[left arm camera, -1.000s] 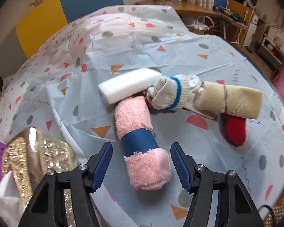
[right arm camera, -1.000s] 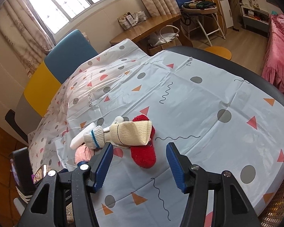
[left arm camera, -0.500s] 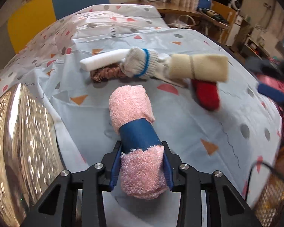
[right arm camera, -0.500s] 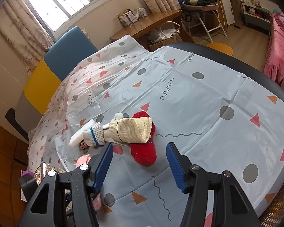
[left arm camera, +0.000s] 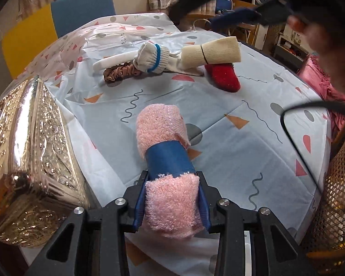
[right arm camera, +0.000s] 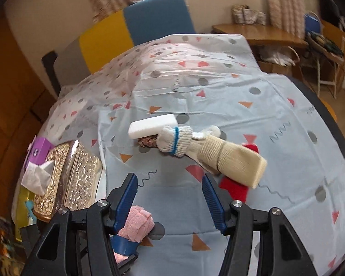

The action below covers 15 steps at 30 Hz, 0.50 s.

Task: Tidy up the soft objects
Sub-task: 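Grasp the white block with the right tool while left tool holds the pink towel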

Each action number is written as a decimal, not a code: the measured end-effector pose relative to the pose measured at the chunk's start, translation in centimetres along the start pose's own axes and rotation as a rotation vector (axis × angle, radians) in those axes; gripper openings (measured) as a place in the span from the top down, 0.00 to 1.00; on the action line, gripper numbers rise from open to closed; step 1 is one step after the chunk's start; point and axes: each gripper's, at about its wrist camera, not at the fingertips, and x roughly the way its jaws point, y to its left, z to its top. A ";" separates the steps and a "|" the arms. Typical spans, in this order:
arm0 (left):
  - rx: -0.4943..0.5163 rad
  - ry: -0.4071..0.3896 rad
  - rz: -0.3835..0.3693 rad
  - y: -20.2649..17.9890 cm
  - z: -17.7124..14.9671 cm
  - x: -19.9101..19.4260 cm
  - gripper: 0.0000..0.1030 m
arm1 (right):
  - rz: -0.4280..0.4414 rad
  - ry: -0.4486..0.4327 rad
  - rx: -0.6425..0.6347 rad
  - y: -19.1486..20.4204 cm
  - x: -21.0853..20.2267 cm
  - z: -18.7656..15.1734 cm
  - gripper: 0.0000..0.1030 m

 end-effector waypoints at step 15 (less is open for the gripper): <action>-0.062 -0.041 -0.089 1.3 -0.9 0.2 0.62 | -0.146 0.222 -0.680 10.2 11.6 5.3 0.39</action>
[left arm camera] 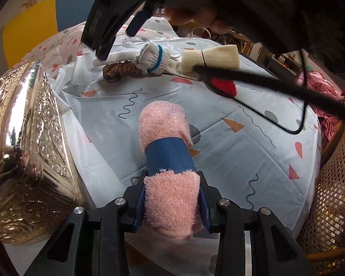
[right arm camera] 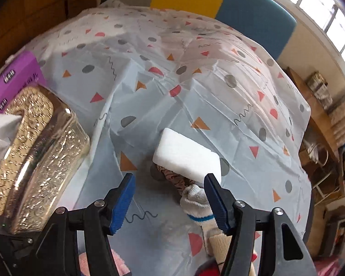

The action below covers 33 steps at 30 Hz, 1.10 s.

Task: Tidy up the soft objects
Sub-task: 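Grasp the white block with the right tool while left tool holds the pink towel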

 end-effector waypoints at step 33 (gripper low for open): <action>-0.030 0.009 0.032 0.0 0.0 -0.3 0.61 | 0.268 -0.165 0.630 -9.4 -5.2 -5.7 0.57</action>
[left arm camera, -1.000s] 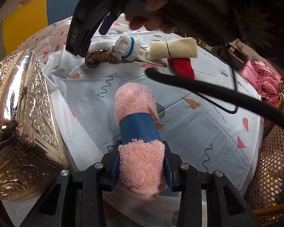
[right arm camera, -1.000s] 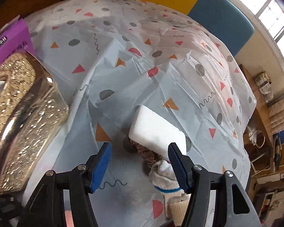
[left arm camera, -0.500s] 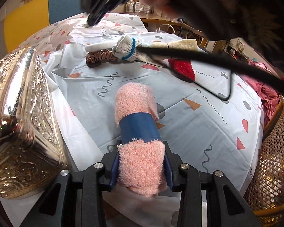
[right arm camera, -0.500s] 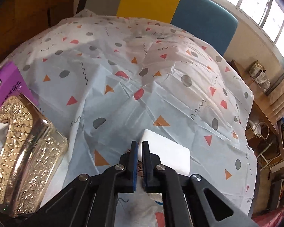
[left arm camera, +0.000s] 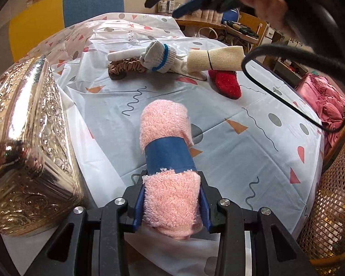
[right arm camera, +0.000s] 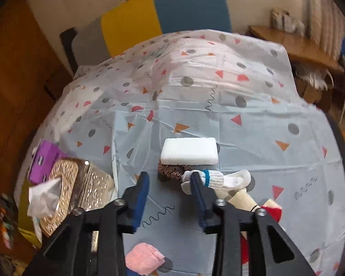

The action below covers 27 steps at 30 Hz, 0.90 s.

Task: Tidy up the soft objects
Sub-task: 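Grasp the white block with the right tool while left tool holds the pink towel, then carry the pink towel into the gold tray and release it with the left tool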

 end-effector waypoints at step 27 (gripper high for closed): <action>-0.001 0.002 -0.028 0.2 0.5 0.1 0.63 | 0.129 0.005 0.467 -6.8 8.0 2.2 0.79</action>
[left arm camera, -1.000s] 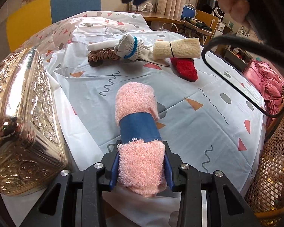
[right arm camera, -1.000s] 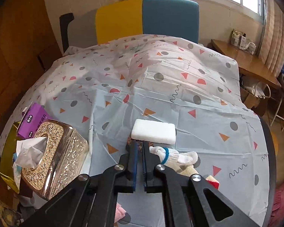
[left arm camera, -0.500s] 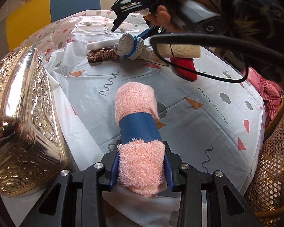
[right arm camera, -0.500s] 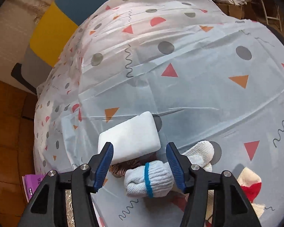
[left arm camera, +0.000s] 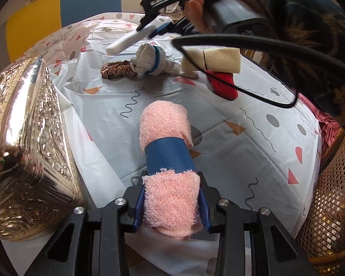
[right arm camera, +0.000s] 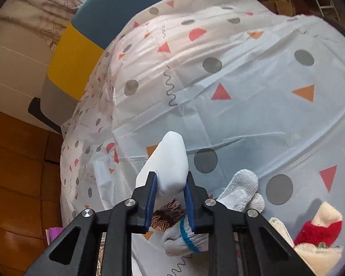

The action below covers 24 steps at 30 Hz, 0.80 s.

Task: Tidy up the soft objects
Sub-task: 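Carry the pink towel into the gold tray and release it with the left tool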

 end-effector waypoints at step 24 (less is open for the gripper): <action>-0.215 -0.085 0.105 5.9 14.1 -5.8 0.65 | -0.077 -0.342 -0.075 -2.2 -17.5 -8.8 0.79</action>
